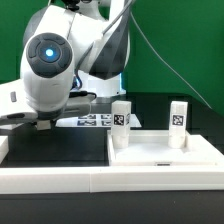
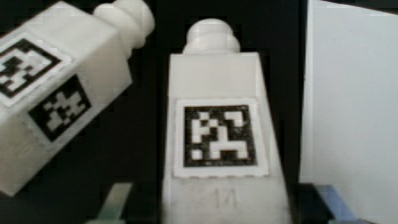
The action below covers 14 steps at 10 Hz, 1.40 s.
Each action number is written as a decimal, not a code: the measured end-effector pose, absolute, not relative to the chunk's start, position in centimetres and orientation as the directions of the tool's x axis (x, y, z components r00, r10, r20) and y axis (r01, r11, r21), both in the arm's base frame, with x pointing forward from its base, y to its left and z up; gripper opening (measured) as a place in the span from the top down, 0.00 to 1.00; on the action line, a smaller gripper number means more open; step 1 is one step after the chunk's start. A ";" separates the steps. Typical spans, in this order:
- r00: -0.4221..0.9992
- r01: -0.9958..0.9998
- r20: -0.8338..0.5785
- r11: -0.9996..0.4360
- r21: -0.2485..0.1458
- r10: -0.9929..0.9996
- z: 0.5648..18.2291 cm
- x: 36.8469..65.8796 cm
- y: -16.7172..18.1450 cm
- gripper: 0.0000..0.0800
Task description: Assemble square table
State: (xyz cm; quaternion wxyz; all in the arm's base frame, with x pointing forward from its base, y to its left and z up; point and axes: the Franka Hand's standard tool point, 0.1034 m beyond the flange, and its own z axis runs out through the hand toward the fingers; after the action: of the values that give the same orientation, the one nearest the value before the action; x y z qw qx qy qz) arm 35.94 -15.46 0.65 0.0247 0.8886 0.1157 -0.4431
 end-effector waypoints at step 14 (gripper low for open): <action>0.824 0.271 -0.508 -0.962 -0.036 0.251 8.1 46.5 -9.9 0.64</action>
Offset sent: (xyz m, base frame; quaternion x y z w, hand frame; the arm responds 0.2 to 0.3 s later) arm 0.0445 0.0377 0.0425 -0.0177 -0.0104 -0.0312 0.9993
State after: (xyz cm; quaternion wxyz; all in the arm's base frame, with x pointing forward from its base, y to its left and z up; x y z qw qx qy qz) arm 46.46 -9.86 8.13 0.0188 0.9548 0.1365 -0.2634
